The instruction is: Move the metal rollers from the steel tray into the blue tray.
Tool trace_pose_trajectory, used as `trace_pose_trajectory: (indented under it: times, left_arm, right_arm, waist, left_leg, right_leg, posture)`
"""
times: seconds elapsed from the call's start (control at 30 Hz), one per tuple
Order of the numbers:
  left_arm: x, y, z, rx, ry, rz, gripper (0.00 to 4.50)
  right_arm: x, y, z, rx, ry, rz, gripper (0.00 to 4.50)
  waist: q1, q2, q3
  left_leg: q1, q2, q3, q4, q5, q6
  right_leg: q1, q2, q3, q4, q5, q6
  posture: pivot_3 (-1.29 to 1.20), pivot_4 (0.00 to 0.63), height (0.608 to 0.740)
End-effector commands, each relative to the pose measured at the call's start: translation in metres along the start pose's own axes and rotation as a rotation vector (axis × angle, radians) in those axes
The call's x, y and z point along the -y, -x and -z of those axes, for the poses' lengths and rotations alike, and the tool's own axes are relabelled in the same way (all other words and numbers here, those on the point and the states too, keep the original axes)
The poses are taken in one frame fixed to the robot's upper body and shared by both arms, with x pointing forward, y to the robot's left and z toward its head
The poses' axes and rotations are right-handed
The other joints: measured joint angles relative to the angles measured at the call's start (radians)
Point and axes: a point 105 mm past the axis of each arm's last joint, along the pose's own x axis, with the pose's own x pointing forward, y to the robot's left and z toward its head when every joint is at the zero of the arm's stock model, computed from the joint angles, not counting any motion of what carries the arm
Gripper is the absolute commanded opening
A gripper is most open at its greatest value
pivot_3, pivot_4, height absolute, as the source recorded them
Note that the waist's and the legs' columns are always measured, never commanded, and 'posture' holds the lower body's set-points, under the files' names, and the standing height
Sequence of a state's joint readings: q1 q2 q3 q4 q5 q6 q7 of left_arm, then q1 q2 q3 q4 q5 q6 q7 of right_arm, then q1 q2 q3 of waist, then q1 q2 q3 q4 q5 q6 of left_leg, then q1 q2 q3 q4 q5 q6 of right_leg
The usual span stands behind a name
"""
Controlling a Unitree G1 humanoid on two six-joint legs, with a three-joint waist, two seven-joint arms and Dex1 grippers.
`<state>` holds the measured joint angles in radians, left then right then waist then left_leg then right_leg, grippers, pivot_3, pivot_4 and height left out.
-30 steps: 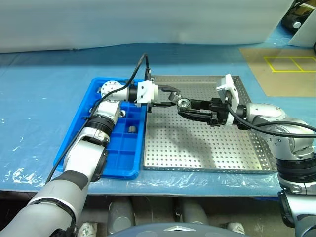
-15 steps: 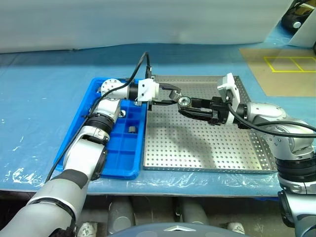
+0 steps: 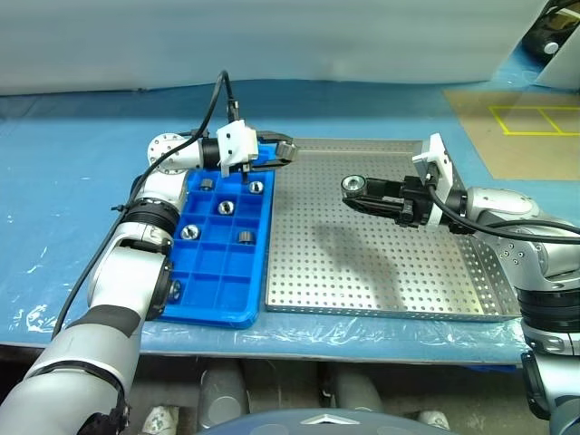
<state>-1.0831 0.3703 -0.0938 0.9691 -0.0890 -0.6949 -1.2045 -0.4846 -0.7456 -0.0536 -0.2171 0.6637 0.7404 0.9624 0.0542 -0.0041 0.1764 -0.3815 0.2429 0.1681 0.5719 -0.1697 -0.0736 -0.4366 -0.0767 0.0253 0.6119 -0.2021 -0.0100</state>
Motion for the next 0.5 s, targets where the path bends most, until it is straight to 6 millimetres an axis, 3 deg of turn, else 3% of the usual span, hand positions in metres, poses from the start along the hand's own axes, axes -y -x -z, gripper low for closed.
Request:
trace_pose_trajectory:
  times: [0.03,0.13,0.27,0.37,0.5]
  left_arm:
    - [-0.024,0.004,-0.009,0.01,0.028,-0.081,1.71]
    - [-0.044,0.002,-0.019,0.099,0.274,-0.162,1.71]
    - [-0.063,0.009,-0.035,0.203,0.564,-0.148,1.71]
    - [-0.062,0.024,-0.037,0.202,0.713,-0.07,1.71]
    - [-0.048,0.049,-0.033,0.104,0.698,0.004,1.71]
  right_arm:
    - [0.006,0.005,-0.015,0.047,0.081,0.042,1.62]
    - [0.007,-0.001,-0.014,0.056,0.102,0.052,1.62]
    - [0.005,-0.007,-0.01,0.051,0.109,0.042,1.62]
    - [0.006,-0.009,-0.008,0.048,0.113,0.039,1.62]
    - [0.002,-0.012,-0.005,0.044,0.103,0.017,1.62]
  waist:
    - [-0.001,0.0,0.0]
    - [-0.002,0.0,0.0]
    - [-0.002,0.0,0.0]
    - [-0.011,0.0,0.0]
    - [-0.017,0.0,0.0]
  left_leg:
    - [0.0,0.0,0.0,0.0,0.0,0.0]
    - [0.0,0.0,0.0,0.0,0.0,0.0]
    - [-0.001,0.0,0.0,0.001,0.0,-0.001]
    - [0.0,0.0,0.0,0.0,0.0,-0.001]
    - [0.001,0.0,0.001,-0.002,0.0,-0.001]
  right_leg:
    - [0.0,0.0,0.0,0.0,0.0,0.0]
    - [0.0,0.0,0.0,0.001,0.0,0.0]
    - [-0.002,0.0,0.0,0.003,0.0,0.0]
    - [-0.002,0.0,0.001,0.003,0.0,0.0]
    - [-0.002,0.001,0.001,0.001,0.0,0.0]
  posture:
    - [-0.25,0.15,0.74]
    - [-0.24,0.15,0.74]
    - [-0.24,0.15,0.74]
    - [-0.24,0.15,0.74]
    - [-0.24,0.15,0.74]
